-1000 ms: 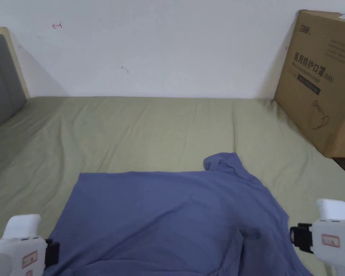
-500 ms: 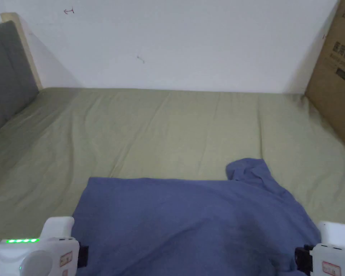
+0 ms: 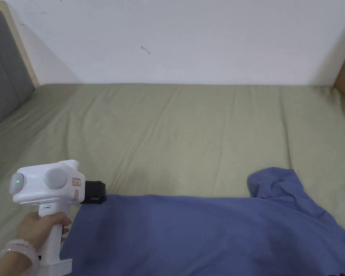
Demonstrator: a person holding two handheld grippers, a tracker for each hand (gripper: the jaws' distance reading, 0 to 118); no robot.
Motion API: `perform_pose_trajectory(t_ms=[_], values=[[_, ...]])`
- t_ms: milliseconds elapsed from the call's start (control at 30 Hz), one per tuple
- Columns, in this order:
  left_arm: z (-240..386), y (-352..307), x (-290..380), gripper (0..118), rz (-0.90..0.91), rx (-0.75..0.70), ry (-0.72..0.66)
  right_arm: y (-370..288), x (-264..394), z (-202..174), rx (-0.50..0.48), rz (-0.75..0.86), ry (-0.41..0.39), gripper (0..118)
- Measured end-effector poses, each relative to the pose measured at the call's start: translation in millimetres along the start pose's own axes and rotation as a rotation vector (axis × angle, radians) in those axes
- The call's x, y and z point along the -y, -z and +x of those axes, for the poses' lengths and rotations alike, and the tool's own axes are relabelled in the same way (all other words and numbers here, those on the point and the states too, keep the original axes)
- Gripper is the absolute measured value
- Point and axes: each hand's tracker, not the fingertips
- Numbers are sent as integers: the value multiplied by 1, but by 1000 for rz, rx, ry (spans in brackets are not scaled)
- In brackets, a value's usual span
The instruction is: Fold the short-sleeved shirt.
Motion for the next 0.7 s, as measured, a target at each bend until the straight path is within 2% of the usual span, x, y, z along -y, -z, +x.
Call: perform_pose_trajectory(t_ms=[67,100,167,200,233,267,300,367,533,600,633,667,700], values=[[-3,9,-5,104,-7,18,-45,5,0,5,3,-14,10,0],[0,10,-3,94,-11,27,-51,6,1,6,6,-21,16,0],[3,14,1,53,-27,49,-63,11,2,12,15,-30,29,0],[5,17,4,48,-36,52,-47,12,3,13,19,-34,37,0],[11,23,11,43,-68,-85,45,13,4,14,20,-37,46,0],[14,19,14,39,-23,-64,92,14,4,14,19,-41,53,0],[15,14,15,39,-27,-44,59,15,3,18,15,-42,61,0],[21,2,9,0,-17,-52,57,15,1,19,8,-43,65,0],[28,-12,11,0,-31,-49,96,18,-34,29,-23,-1,45,0],[24,-9,8,0,-30,-39,82,25,-63,35,26,44,10,0],[19,-3,4,0,-30,-39,82,27,-76,36,41,69,-8,12],[19,-3,4,0,-30,-38,83,30,-91,39,36,83,-15,52],[20,-3,4,0,-29,-39,87,36,-105,41,27,77,-11,83]])
